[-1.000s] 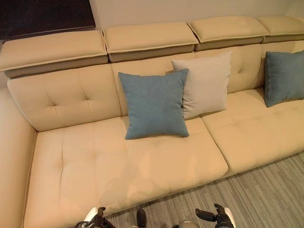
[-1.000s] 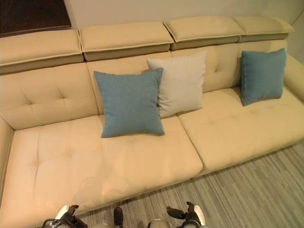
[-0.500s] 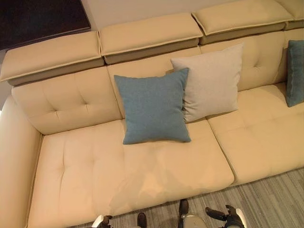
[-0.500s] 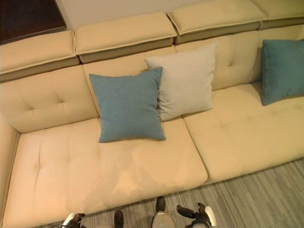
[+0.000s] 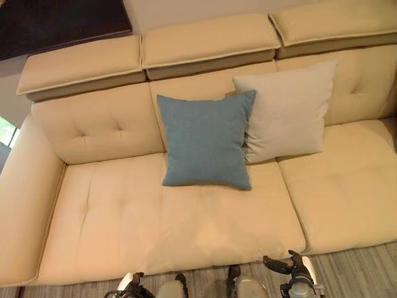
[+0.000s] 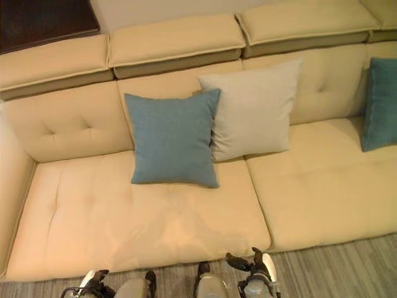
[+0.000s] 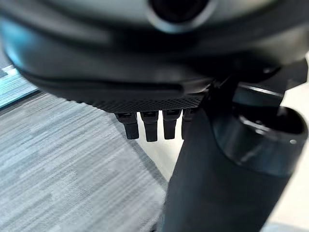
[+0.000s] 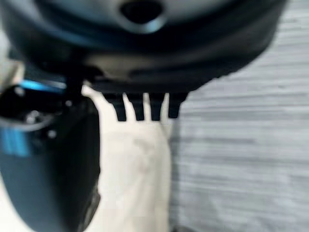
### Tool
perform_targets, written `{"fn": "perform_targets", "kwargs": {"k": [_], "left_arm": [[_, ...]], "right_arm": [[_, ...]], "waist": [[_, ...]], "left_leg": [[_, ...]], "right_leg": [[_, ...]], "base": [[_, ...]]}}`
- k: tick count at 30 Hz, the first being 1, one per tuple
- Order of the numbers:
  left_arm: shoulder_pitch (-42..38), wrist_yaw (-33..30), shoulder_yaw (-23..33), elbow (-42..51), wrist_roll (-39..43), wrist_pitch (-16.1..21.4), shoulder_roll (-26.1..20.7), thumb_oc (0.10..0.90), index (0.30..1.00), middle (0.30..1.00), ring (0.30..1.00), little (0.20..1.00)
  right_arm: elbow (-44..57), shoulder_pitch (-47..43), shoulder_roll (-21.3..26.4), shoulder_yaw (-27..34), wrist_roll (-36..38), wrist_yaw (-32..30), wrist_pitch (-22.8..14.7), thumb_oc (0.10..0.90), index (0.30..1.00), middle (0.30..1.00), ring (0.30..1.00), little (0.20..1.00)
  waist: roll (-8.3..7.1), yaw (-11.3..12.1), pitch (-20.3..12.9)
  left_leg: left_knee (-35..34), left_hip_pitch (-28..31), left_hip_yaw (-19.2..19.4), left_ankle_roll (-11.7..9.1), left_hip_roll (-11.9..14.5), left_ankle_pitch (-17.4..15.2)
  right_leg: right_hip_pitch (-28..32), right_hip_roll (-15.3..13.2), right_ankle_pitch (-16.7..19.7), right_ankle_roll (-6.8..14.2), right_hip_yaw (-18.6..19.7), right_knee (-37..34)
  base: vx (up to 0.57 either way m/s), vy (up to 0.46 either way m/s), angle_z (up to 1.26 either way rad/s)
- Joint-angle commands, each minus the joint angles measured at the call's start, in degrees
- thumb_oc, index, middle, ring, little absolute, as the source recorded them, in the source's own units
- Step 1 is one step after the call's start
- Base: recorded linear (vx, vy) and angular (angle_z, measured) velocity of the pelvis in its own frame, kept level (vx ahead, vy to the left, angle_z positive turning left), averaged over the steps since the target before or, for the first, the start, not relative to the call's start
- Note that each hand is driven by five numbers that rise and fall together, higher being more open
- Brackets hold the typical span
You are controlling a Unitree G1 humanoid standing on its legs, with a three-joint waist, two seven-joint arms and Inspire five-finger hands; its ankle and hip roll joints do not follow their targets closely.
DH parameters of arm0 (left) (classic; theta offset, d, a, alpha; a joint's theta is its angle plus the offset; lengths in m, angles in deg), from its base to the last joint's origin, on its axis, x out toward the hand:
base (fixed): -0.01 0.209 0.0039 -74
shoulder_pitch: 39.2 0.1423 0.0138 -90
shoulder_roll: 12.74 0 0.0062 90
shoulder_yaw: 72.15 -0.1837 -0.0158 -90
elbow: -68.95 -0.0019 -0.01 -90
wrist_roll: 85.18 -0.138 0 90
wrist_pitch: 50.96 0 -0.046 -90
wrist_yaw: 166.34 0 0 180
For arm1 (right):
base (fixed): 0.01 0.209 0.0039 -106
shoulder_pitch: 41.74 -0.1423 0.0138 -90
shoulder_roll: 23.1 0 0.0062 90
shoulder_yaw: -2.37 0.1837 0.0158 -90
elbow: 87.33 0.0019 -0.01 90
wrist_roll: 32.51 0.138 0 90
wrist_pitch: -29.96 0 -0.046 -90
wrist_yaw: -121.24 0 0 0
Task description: Pick up all the scattered cushions and arrange them neatly on the sofa.
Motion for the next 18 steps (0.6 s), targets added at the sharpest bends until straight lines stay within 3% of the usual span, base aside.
{"fn": "perform_targets", "kwargs": {"k": [1, 2, 3, 5, 6, 11, 18], "left_arm": [[-0.98, -1.62, 0.92, 3.68, 3.21, 1.97, 0.92, 0.8, 0.9, 0.9, 0.9, 0.9], [-1.98, -1.86, 0.6, 3.6, 4.17, 1.82, 2.1, 0.8, 0.9, 0.9, 0.9, 0.9], [-2.07, -1.81, 0.3, 2.71, 3.88, 1.78, 2.2, 0.8, 0.9, 0.9, 0.9, 0.9], [-2.01, -1.68, 0.12, 2.02, 3.56, 1.71, 2.26, 0.8, 0.9, 0.9, 0.9, 0.9], [-1.96, -1.93, 1.1, 0.54, 3.53, 1.97, 2.06, 0.8, 0.9, 0.9, 0.9, 0.9], [-1.78, -2.53, 2.81, 0.55, 4.25, 2.56, 0.93, 0.8, 0.9, 0.9, 0.9, 0.9], [-3.65, -4.62, 4.21, 8.83, 7.34, 5.08, -2.09, 0.8, 0.9, 0.9, 0.9, 0.9]], "right_arm": [[3.91, 1.84, 3.74, 0.3, -0.16, -2.99, -2.0, 0.8, 0.9, 0.9, 0.9, 0.9], [5.03, 1.94, 4.18, 0.64, 0.27, -3.35, -2.19, 0.8, 0.9, 0.9, 0.9, 0.9], [4.27, 1.72, 4.19, 0.5, 0.68, -4.12, -2.08, 0.8, 0.9, 0.9, 0.9, 0.9], [3.6, 1.53, 4.11, 0.52, 0.8, -4.22, -2.04, 0.8, 0.9, 0.9, 0.9, 0.9], [4.46, 1.86, 3.35, 0.57, 0.71, -4.03, -2.74, 0.8, 0.9, 0.9, 0.9, 0.9], [8.95, 2.78, 3.06, 1.03, 0.35, -4.13, -3.43, 0.8, 0.9, 0.9, 0.9, 0.9], [19.6, 0.05, 5.26, 0.79, -1.53, -4.15, -4.4, 0.8, 0.9, 0.9, 0.9, 0.9]], "waist": [[-1.88, -0.39, 0.32], [-0.99, 0.09, -0.04], [-0.88, 0.83, 0.3], [-1.03, 1.15, 0.36], [-0.56, 0.94, -0.9], [-0.94, 0.92, -3.68], [-3.17, 1.39, -5.63]], "left_leg": [[-4.19, -0.1, 4.19, 2.4, 1.83, -4.98], [-15.61, -0.25, 3.93, 0.99, 3.67, 0.31], [-20.56, -0.65, 2.81, 0.51, 3.46, 2.86], [-22.27, -1.61, 1.85, 0.0, 3.45, 3.5], [-26.03, 0.84, 1.59, -1.02, 4.15, 4.65], [-28.64, 5.05, 2.61, -1.2, 3.86, 5.24], [-29.01, 9.01, 4.27, -0.22, 2.29, 2.58]], "right_leg": [[5.52, -1.08, 0.48, 4.95, 1.89, -8.33], [7.17, -0.23, -0.36, 5.45, 1.43, -9.22], [8.53, 0.15, -1.14, 5.41, 1.54, -9.32], [9.21, 0.13, -1.67, 5.63, 1.79, -9.34], [10.32, 0.92, -2.5, 6.25, 2.11, -9.19], [12.21, 0.26, -2.08, 6.82, 3.08, -10.34], [14.02, -1.55, -0.02, 8.73, 3.76, -13.38]], "base": [[0.22, 0.047, 0.29], [0.23, 0.06, 0.32], [0.28, 0.073, 0.35], [0.18, 0.045, 0.13], [0.17, 0.054, -0.1], [0.24, 0.123, -0.22], [0.14, 0.092, -0.08]]}}
